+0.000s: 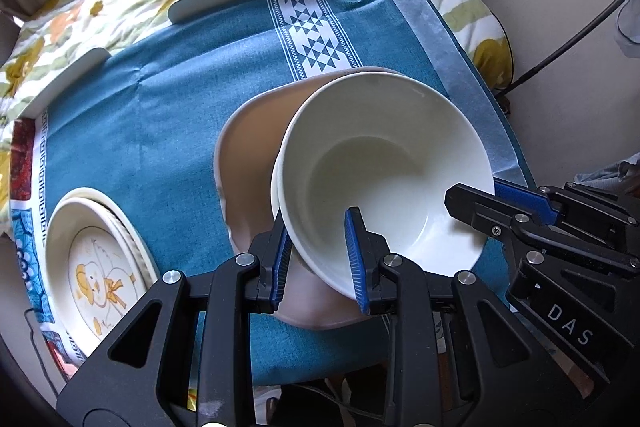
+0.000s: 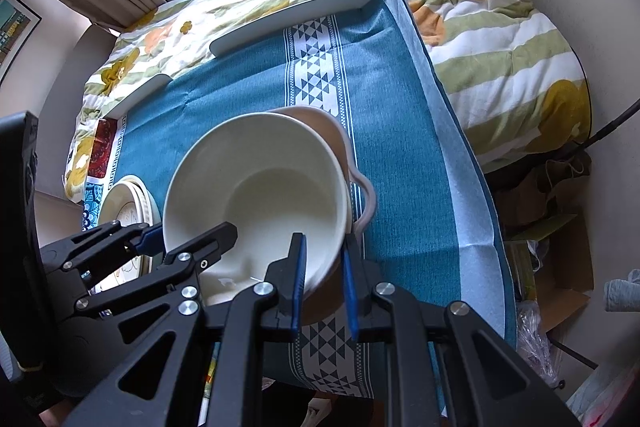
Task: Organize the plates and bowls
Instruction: 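Open both grippers and release the small white bowl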
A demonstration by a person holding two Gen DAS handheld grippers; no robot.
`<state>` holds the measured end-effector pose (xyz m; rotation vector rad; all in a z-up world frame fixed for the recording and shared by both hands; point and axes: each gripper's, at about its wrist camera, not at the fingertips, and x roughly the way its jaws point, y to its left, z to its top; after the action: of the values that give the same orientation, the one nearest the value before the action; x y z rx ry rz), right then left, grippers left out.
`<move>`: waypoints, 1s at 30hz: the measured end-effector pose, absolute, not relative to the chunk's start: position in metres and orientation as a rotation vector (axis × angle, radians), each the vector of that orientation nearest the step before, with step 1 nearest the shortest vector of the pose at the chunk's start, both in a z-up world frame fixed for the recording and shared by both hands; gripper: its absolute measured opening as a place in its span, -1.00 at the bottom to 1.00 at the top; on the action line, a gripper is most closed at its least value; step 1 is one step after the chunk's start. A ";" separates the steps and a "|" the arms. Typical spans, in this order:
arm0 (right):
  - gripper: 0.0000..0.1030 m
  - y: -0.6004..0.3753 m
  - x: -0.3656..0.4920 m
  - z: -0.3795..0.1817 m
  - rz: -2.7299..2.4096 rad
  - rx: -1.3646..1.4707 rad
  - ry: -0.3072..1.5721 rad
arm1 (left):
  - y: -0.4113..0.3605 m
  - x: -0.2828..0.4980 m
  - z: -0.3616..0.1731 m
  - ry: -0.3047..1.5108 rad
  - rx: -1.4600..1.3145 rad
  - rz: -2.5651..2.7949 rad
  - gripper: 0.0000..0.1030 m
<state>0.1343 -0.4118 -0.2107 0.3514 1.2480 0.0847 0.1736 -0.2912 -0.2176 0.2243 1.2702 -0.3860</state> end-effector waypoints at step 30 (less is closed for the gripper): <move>0.99 -0.438 0.098 -0.156 0.092 0.045 1.228 | -0.204 0.170 -0.155 1.121 0.354 -0.394 0.97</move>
<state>0.0981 -0.4377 -0.1561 0.0448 1.2278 0.0915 0.1701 -0.2040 -0.1553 0.3536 1.1207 -0.3937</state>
